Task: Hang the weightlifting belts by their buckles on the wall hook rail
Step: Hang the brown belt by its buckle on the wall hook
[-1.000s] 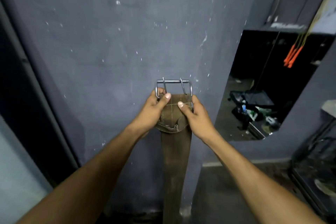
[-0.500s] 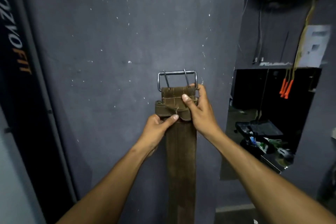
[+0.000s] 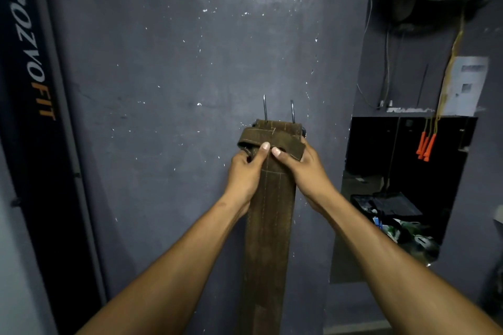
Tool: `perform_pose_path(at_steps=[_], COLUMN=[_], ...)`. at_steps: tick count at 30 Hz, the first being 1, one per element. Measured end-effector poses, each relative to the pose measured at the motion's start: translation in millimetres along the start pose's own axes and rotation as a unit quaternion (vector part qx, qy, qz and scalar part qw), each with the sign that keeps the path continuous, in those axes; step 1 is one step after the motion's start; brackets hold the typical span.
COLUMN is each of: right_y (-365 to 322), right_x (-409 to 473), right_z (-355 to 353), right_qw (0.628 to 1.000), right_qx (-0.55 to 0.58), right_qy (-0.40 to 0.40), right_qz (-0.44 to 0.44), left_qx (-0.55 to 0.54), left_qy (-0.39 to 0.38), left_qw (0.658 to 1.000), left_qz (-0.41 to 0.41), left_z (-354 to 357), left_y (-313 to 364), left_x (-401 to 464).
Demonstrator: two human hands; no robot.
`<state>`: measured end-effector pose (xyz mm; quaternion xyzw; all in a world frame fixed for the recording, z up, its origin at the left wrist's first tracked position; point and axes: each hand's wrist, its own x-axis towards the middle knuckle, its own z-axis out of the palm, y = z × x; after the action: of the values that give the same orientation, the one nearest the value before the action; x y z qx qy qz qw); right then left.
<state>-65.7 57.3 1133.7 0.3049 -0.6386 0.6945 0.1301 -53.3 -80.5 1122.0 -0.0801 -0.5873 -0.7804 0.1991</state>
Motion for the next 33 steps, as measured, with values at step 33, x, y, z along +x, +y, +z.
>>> perform_pose_path(at_steps=[33], right_y=[-57.1], right_x=[60.2], right_z=[-7.3], right_qw=[0.998], right_qx=[-0.021], right_qy=[0.035], right_qz=[0.037], left_qx=[0.076], left_qy=[-0.160], left_qw=[0.981], left_qz=[-0.078], left_z=[-33.9], left_y=[-63.4], left_x=[-27.9])
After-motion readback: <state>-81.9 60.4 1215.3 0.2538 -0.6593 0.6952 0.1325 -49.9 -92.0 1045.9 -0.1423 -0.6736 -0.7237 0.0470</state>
